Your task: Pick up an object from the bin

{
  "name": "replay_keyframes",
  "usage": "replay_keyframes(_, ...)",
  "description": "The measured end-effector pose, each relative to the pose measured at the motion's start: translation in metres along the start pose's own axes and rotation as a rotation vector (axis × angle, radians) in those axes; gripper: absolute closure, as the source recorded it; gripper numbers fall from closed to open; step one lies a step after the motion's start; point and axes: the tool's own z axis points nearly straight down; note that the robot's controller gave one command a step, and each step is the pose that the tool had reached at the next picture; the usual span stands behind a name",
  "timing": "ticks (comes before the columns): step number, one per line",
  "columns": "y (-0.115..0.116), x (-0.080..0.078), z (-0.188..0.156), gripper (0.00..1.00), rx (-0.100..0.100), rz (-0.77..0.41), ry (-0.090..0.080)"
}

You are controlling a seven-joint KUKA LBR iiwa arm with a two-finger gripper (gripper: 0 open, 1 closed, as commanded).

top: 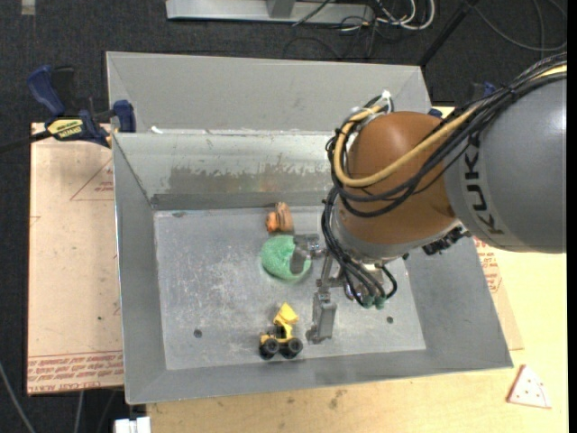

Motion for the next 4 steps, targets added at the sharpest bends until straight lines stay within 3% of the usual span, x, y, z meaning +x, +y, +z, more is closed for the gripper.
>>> replay_keyframes(1, -0.001, -0.002, -0.004, 0.00, -0.001, 0.003, -0.009)
replay_keyframes(2, 0.002, -0.002, 0.051, 0.00, 0.000, -0.260, -0.016)
replay_keyframes(3, 0.000, -0.001, 0.111, 0.00, 0.000, -0.377, -0.008)
replay_keyframes(4, 0.003, 0.002, 0.101, 0.00, 0.002, -0.673, -0.010)
